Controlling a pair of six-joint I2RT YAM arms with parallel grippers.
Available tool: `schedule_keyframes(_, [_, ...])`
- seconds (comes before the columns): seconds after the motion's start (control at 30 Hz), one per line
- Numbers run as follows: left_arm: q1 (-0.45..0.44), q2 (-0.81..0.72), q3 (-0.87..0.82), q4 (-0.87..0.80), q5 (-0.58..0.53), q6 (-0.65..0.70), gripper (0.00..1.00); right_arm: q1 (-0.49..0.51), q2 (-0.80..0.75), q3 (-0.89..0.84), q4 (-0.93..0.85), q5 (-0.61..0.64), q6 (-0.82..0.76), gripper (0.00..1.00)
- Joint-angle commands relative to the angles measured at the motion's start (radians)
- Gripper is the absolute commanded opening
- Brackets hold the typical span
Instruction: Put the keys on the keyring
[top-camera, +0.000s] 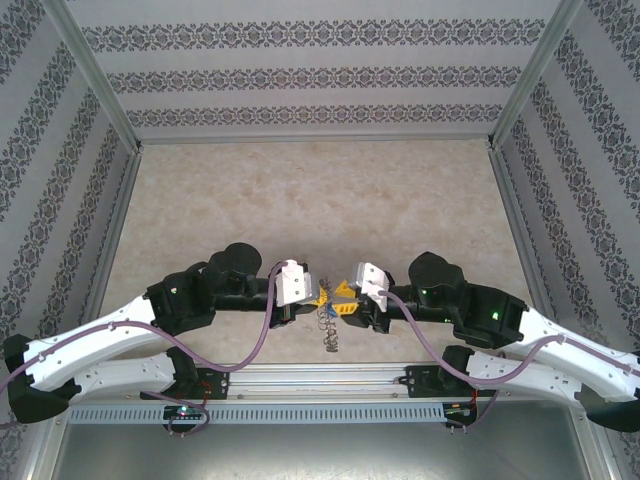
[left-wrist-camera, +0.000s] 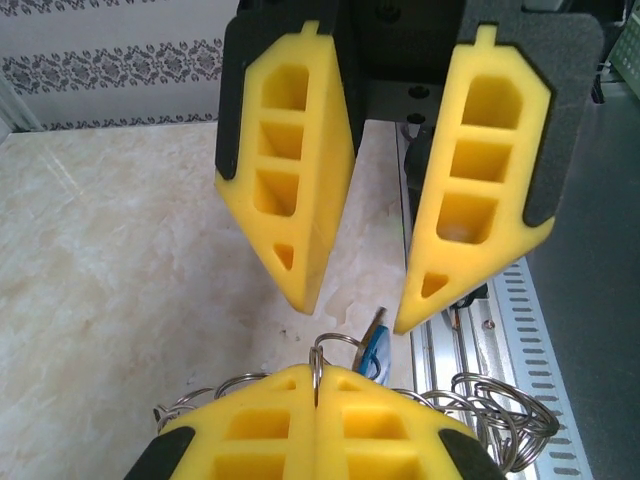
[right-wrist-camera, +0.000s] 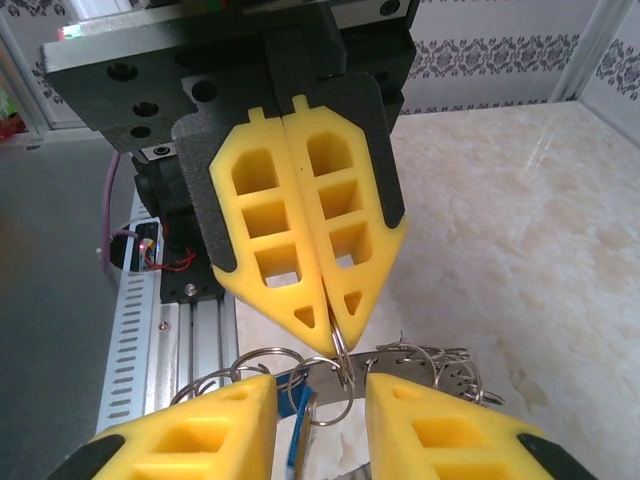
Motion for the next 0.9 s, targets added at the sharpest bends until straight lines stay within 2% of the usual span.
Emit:
schedule_keyframes(0.0, [-0.001, -0.023, 0.001, 0.080, 0.046, 0.004, 0.00, 0.011, 0.031, 0.006, 0.001, -0.009, 0.013, 0.24])
schedule_keyframes(0.1, [-0.001, -0.031, -0.005, 0.097, 0.049, 0.001, 0.00, 0.009, 0.052, 0.014, -0.009, 0.001, 0.013, 0.14])
schedule_keyframes(0.23, [-0.002, -0.055, -0.024, 0.131, 0.045, -0.004, 0.00, 0.008, 0.059, 0.008, -0.013, 0.030, 0.011, 0.07])
schedule_keyframes(0.33, [0.000, -0.076, -0.045, 0.167, 0.040, -0.007, 0.00, 0.008, 0.065, 0.008, -0.023, 0.051, 0.008, 0.07])
schedule_keyframes(0.43, [0.001, -0.100, -0.070, 0.213, 0.042, -0.016, 0.00, 0.008, 0.062, 0.004, -0.013, 0.048, 0.007, 0.13])
schedule_keyframes(0.6, [0.008, -0.122, -0.081, 0.234, 0.045, -0.022, 0.00, 0.006, 0.041, -0.008, 0.000, 0.047, 0.007, 0.15])
schedule_keyframes(0.87, [0.011, -0.109, -0.077, 0.237, 0.066, -0.025, 0.00, 0.005, 0.034, -0.009, 0.002, 0.041, 0.002, 0.01])
